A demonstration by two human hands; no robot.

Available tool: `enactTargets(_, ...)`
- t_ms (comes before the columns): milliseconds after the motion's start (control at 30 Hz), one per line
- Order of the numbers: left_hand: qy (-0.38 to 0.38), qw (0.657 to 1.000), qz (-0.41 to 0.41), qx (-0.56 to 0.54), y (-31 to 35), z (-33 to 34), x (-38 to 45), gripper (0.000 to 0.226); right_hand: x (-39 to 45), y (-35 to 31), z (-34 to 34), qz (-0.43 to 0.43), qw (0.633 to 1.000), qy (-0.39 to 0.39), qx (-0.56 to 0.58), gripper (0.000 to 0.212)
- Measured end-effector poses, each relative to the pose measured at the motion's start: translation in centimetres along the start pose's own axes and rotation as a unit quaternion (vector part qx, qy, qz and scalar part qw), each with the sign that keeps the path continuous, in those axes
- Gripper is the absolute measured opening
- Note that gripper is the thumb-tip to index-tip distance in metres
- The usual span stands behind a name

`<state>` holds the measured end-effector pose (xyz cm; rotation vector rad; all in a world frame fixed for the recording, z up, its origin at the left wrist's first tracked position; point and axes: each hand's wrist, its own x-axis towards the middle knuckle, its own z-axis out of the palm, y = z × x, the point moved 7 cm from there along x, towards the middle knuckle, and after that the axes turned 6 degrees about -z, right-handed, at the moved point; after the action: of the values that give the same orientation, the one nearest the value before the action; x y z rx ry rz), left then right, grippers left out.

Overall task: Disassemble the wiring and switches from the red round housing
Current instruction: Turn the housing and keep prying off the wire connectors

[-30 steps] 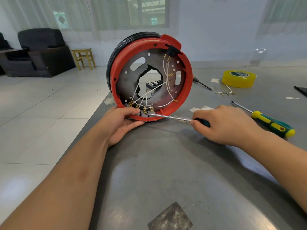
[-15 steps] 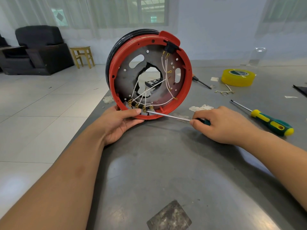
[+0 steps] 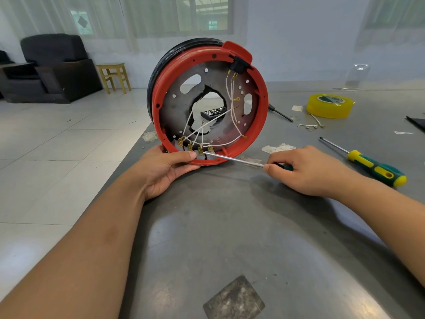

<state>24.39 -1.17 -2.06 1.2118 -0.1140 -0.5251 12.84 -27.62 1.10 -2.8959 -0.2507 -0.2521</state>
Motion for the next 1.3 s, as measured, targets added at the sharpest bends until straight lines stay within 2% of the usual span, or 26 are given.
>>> enactTargets(167, 0.005, 1.000, -0.014, 0.006, -0.3, -0.3, 0.3, 0.057, -0.1, 0.0, 0.0, 0.008, 1.000, 0.005, -0.007, 0.031)
enactTargets(400, 0.023, 0.999, 0.022, 0.008, 0.2, -0.1, 0.4, 0.084, -0.4, -0.2, -0.2, 0.024, 0.998, 0.028, -0.052, 0.044)
enactTargets(700, 0.034, 0.999, 0.016, 0.012, 0.1, -0.3, 0.4, 0.075, -0.9, -1.3, -0.9, 0.012, 0.985, 0.100, -0.138, 0.041)
enactTargets(867, 0.036, 0.999, 0.010, 0.007, 0.1, -0.3, 0.4, 0.070, -1.2, -2.1, -1.4, -0.003, 0.975, 0.135, -0.174, 0.048)
enactTargets(1133, 0.028, 1.000, 0.004, 0.003, 0.0, -0.3, 0.5, 0.064, -1.2, -2.9, -1.6, -0.035, 0.961, 0.155, -0.225, 0.049)
enactTargets(1300, 0.019, 1.000, 0.000, 0.004, 0.0, -0.3, 0.5, 0.061, -1.2, -2.1, -2.2, -0.009, 0.971, 0.135, -0.196, 0.040)
